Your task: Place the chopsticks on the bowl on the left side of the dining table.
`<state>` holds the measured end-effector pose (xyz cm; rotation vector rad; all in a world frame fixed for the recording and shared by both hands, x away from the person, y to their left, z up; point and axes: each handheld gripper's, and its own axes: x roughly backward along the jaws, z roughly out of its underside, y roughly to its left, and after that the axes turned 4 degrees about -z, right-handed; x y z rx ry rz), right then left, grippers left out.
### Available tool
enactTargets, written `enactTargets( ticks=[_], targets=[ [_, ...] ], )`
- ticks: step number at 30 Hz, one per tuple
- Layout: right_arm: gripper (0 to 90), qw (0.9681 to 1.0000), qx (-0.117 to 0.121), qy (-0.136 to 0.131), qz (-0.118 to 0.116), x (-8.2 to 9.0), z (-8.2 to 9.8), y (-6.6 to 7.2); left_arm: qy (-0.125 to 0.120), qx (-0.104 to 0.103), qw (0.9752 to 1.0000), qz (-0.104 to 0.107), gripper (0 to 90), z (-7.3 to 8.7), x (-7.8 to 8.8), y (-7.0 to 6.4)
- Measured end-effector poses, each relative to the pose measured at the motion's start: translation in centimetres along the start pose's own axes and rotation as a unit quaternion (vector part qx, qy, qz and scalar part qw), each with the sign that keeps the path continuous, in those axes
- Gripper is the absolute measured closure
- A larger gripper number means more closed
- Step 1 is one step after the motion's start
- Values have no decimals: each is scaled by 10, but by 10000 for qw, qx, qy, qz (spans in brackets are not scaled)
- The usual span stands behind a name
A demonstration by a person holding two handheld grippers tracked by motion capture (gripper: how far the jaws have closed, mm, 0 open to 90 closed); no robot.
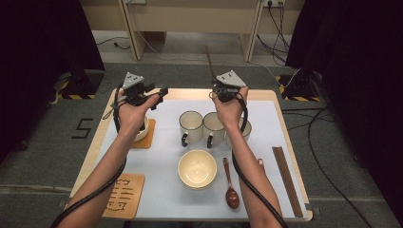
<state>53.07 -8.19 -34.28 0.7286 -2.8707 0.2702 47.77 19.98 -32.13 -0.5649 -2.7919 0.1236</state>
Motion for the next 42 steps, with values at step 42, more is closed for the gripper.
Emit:
enactTargets(
  ticks=[42],
  targets=[
    [853,9997,41,4,-238,-9,2,19,-196,-244,9970,703,476,-37,-50,-38]
  ],
)
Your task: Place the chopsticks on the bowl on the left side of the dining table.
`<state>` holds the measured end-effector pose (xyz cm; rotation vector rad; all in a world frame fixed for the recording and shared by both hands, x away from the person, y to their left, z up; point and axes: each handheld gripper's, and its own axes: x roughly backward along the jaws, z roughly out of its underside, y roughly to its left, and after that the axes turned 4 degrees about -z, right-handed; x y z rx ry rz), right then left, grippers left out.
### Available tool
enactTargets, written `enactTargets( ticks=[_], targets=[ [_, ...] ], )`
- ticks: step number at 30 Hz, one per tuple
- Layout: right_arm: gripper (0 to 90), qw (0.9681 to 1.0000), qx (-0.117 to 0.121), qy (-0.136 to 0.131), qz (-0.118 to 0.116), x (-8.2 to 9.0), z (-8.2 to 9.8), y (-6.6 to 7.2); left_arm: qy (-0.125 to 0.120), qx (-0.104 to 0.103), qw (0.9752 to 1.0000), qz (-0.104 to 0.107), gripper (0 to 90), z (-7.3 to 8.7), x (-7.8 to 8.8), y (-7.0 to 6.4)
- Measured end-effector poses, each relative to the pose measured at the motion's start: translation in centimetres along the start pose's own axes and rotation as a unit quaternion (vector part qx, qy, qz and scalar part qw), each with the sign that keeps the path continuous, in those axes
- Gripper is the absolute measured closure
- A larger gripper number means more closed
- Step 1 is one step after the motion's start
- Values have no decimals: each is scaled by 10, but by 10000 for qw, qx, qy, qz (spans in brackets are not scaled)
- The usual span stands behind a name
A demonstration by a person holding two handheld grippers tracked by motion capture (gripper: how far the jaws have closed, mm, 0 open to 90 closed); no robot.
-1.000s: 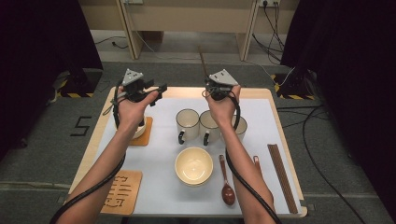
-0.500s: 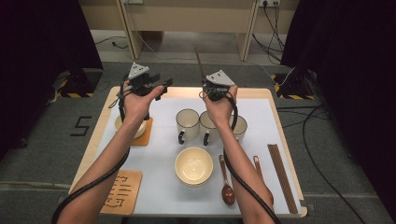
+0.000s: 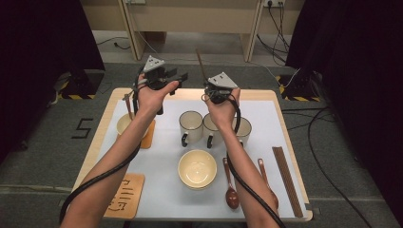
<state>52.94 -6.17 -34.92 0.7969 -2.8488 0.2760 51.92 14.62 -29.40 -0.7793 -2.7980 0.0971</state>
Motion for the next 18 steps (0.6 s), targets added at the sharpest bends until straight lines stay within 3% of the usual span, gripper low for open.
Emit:
enactTargets(
  ticks=[13,18],
  targets=[
    [853,10000,44,-14,-69,-1,2,5,103,104,9996,250,538,-6,-32,-18],
    [853,9999,90,-59,-119,1,-1,8,110,162,9995,247,591,-7,-41,-20]
  ],
)
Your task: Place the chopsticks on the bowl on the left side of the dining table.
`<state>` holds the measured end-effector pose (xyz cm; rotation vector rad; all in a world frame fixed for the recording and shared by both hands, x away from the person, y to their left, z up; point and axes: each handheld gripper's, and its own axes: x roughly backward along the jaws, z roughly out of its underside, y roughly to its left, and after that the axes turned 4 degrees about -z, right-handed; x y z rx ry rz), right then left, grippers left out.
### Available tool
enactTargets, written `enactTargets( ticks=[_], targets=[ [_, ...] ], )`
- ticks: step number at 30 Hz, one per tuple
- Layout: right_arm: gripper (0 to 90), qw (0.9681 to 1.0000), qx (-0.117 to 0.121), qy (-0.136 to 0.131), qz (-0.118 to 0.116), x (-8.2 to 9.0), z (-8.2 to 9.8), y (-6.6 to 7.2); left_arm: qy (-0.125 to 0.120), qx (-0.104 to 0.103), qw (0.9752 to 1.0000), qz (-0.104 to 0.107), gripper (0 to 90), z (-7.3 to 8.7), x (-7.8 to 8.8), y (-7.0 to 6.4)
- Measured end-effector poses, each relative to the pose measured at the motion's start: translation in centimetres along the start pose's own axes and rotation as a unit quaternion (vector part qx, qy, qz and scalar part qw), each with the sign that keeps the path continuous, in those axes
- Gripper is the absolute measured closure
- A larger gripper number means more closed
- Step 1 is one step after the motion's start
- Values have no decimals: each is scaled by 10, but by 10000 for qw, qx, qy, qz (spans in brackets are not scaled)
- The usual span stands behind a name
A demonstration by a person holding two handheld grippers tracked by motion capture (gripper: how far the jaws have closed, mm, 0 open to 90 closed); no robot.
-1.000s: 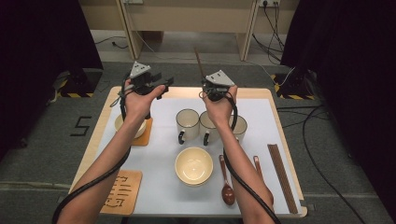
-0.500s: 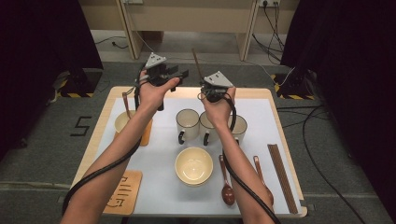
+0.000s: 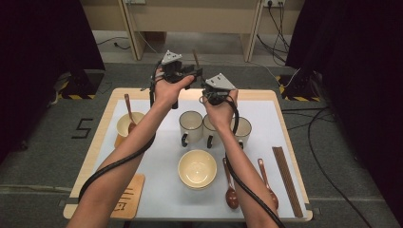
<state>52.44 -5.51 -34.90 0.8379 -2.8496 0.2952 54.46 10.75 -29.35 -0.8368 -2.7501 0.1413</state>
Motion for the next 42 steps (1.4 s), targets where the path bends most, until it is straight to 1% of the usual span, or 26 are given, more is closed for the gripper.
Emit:
enactTargets(
  ticks=[2,5,7,9,10,12,14,16,20,22,24,29,30,31,32,34,35,39,42],
  targets=[
    [853,10000,55,-37,23,0,0,0,-17,67,10000,7,626,0,-2,0],
    [853,10000,19,-14,-8,1,-1,2,-77,79,9999,50,729,0,-5,0],
    [853,10000,66,-17,23,1,0,2,-89,118,9999,70,797,1,-6,1],
    [852,10000,50,-12,25,2,1,1,-82,251,9995,183,823,2,-6,2],
    [852,10000,58,-6,32,2,2,1,-74,241,9995,196,828,2,-6,1],
    [849,10000,58,-5,26,2,2,1,-93,194,9996,191,831,3,-5,0],
    [784,10000,17,51,-20,3,2,1,-144,180,9995,195,833,3,-3,-2],
    [716,9999,2,115,-5,6,2,1,-198,115,9996,159,832,2,-1,-3],
    [651,9999,2,167,-26,17,1,0,-283,95,9995,82,832,0,7,0],
    [625,9998,-78,203,-36,23,0,-2,-304,51,9995,53,831,-1,10,1],
    [613,9997,-96,205,-28,26,0,-4,-343,51,9994,23,831,-1,14,2],
    [590,9994,-195,270,-31,34,0,-8,-418,-21,9991,-50,831,-5,23,5],
    [588,9995,-152,261,-25,36,0,-10,-432,-25,9990,-56,831,-6,25,6],
    [585,9995,-177,275,-12,37,1,-10,-460,-27,9989,-77,831,-6,28,7],
    [584,9995,-122,284,5,38,2,-12,-480,-36,9988,-86,831,-7,30,8],
    [580,9992,-225,343,16,41,4,-14,-495,-64,9987,-114,831,-8,34,11],
    [580,9991,-218,356,26,42,5,-15,-496,-82,9986,-140,831,-8,37,13],
    [579,9988,-274,413,46,47,10,-18,-514,-45,9984,-214,831,-7,44,18],
    [576,9986,-258,467,60,50,14,-20,-523,-62,9983,-242,831,-6,50,21]
  ],
)
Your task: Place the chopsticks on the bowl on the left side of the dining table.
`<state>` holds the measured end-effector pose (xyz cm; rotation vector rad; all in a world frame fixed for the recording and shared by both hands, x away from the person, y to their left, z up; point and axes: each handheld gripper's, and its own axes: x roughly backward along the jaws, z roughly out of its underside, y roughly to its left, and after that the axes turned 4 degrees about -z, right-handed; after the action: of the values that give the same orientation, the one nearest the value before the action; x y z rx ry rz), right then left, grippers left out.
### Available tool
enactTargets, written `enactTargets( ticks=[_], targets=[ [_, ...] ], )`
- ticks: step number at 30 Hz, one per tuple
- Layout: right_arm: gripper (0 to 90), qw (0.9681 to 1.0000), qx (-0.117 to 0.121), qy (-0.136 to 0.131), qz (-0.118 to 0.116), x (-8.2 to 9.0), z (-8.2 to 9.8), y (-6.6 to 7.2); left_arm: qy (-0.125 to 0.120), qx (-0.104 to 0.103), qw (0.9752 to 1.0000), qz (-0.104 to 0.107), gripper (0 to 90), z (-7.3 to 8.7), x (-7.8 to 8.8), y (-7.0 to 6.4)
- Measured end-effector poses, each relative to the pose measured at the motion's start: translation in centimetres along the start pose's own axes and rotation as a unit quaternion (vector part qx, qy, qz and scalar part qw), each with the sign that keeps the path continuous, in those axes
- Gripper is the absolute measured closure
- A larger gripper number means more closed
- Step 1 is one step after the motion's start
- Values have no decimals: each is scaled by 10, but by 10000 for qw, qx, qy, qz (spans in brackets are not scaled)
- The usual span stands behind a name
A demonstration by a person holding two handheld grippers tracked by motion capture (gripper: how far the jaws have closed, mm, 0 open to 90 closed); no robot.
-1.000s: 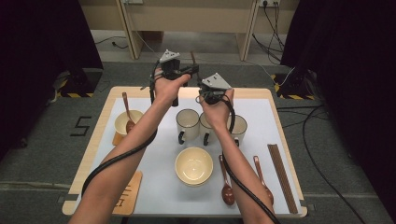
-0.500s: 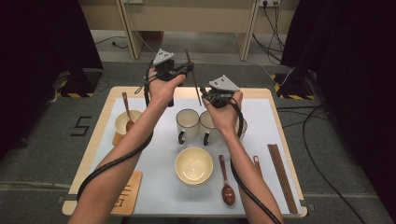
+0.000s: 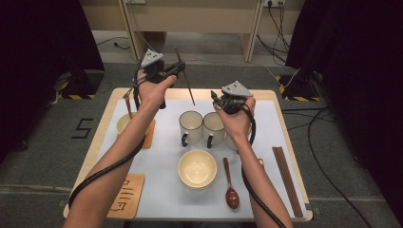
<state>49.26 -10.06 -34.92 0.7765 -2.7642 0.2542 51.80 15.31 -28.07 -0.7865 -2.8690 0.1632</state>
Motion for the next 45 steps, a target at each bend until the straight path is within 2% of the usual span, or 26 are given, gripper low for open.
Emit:
enactTargets(
  ticks=[16,24,30,37,45],
  targets=[
    [565,9995,-130,211,203,20,14,-21,-36,-5,9998,-212,831,1,23,17],
    [561,9993,-197,216,246,27,19,-22,-11,7,9996,-270,832,3,32,21],
    [561,9991,-237,216,287,33,23,-25,-56,-93,9993,-355,831,5,44,26],
    [559,9988,-267,210,343,41,30,-28,-68,-96,9990,-440,831,6,57,31],
    [556,9986,-299,183,388,52,40,-29,-47,-75,9991,-424,832,12,75,34]
  ],
)
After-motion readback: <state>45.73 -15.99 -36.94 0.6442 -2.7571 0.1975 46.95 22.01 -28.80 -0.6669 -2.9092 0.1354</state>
